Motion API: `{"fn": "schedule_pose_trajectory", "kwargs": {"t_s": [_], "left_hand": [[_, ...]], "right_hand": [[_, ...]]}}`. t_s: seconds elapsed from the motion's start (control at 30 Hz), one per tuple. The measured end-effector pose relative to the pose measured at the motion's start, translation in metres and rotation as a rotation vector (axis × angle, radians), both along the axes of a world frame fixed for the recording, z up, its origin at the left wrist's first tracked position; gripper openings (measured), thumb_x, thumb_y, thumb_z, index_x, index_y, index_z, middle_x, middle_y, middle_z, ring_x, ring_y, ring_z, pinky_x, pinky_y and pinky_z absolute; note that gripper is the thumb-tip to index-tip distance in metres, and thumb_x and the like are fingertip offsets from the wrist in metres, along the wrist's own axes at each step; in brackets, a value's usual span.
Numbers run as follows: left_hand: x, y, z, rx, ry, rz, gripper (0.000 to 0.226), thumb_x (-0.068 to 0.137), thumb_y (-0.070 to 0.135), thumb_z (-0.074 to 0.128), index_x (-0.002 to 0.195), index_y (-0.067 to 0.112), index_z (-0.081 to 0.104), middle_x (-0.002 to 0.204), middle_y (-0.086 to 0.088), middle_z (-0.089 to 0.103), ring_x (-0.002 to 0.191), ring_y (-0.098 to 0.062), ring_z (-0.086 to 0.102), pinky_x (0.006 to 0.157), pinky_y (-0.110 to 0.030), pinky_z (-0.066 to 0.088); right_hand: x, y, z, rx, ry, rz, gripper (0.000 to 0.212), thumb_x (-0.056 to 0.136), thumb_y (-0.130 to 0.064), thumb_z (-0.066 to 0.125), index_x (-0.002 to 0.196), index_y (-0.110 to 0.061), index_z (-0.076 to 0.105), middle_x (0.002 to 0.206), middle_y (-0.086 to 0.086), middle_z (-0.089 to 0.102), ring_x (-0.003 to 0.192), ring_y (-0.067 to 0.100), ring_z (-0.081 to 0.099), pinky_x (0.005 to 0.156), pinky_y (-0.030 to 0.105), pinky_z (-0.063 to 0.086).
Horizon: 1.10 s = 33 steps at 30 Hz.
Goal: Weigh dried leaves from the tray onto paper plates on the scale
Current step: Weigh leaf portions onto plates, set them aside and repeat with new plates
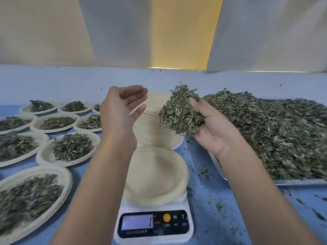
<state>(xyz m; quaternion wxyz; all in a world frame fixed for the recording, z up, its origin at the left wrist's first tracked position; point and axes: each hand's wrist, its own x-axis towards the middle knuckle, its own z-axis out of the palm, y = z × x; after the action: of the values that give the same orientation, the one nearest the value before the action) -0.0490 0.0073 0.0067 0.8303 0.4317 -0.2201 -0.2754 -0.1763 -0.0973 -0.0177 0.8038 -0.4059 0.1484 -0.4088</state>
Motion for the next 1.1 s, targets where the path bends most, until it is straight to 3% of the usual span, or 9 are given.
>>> {"fn": "schedule_pose_trajectory", "kwargs": {"t_s": [0.13,0.27,0.4,0.53,0.63,0.8,0.9,1.0,1.1], "left_hand": [[0.025,0.017,-0.005,0.004,0.046,0.056,0.031,0.092,0.019,0.037,0.084,0.012,0.066,0.081,0.002,0.074,0.084,-0.012,0.07,0.063,-0.019,0.049],[0.034,0.019,-0.01,0.001,0.097,0.056,0.03,0.092,0.019,0.037,0.087,0.012,0.066,0.083,0.002,0.074,0.085,-0.011,0.07,0.059,-0.017,0.049],[0.034,0.018,-0.009,-0.006,0.119,0.049,0.031,0.091,0.018,0.037,0.085,0.012,0.066,0.084,0.001,0.074,0.085,-0.01,0.071,0.059,-0.017,0.05],[0.033,0.017,-0.012,0.013,0.142,0.045,0.03,0.091,0.018,0.037,0.084,0.012,0.066,0.083,0.002,0.074,0.083,-0.01,0.071,0.059,-0.017,0.049],[0.035,0.017,-0.012,0.02,0.157,0.053,0.031,0.091,0.018,0.037,0.083,0.012,0.066,0.082,0.002,0.074,0.084,-0.011,0.071,0.06,-0.018,0.049],[0.036,0.017,-0.014,0.024,0.164,0.038,0.032,0.092,0.019,0.036,0.082,0.014,0.066,0.08,0.003,0.074,0.081,-0.01,0.07,0.06,-0.017,0.048],[0.035,0.016,-0.014,0.024,0.179,0.029,0.032,0.092,0.019,0.037,0.081,0.013,0.066,0.079,0.004,0.074,0.078,-0.009,0.07,0.06,-0.017,0.048],[0.035,0.016,-0.014,0.026,0.182,0.026,0.032,0.092,0.02,0.036,0.08,0.014,0.065,0.077,0.004,0.073,0.074,-0.009,0.068,0.057,-0.016,0.047],[0.035,0.016,-0.014,0.033,0.182,0.02,0.032,0.093,0.02,0.036,0.08,0.014,0.065,0.077,0.004,0.073,0.073,-0.008,0.068,0.057,-0.016,0.046]], "right_hand": [[0.02,0.02,-0.016,-0.305,0.275,0.137,0.016,0.093,-0.009,0.055,0.098,-0.025,0.057,0.075,-0.014,0.073,0.072,0.0,0.069,0.067,0.02,0.057],[0.028,0.03,-0.024,-0.931,0.683,0.117,0.019,0.094,-0.016,0.058,0.104,-0.031,0.061,0.076,-0.028,0.062,0.071,-0.014,0.055,0.066,0.006,0.041],[0.032,0.035,-0.03,-1.18,0.92,0.127,0.023,0.095,-0.022,0.057,0.117,-0.03,0.059,0.111,0.0,0.065,0.1,0.021,0.061,0.084,0.028,0.046],[0.033,0.039,-0.031,-1.267,1.029,0.238,0.029,0.093,-0.022,0.06,0.119,-0.034,0.06,0.117,-0.01,0.061,0.101,0.012,0.058,0.077,0.016,0.047],[0.034,0.04,-0.032,-1.271,1.095,0.342,0.034,0.093,-0.019,0.059,0.123,-0.035,0.059,0.122,-0.003,0.061,0.105,0.019,0.06,0.089,0.034,0.05],[0.034,0.038,-0.033,-1.297,1.161,0.502,0.041,0.098,-0.014,0.051,0.135,-0.031,0.05,0.14,-0.012,0.046,0.072,-0.016,0.046,0.062,0.002,0.036],[0.032,0.038,-0.032,-1.238,1.108,0.501,0.04,0.1,-0.019,0.046,0.137,-0.033,0.048,0.139,-0.014,0.048,0.085,-0.017,0.051,0.074,0.003,0.038],[0.03,0.037,-0.032,-1.161,1.043,0.415,0.035,0.101,-0.024,0.044,0.134,-0.034,0.05,0.137,-0.011,0.052,0.121,0.013,0.052,0.105,0.032,0.038],[0.03,0.036,-0.031,-1.123,0.952,0.337,0.031,0.1,-0.021,0.045,0.128,-0.032,0.054,0.13,-0.003,0.059,0.12,0.04,0.05,0.103,0.053,0.038]]}}
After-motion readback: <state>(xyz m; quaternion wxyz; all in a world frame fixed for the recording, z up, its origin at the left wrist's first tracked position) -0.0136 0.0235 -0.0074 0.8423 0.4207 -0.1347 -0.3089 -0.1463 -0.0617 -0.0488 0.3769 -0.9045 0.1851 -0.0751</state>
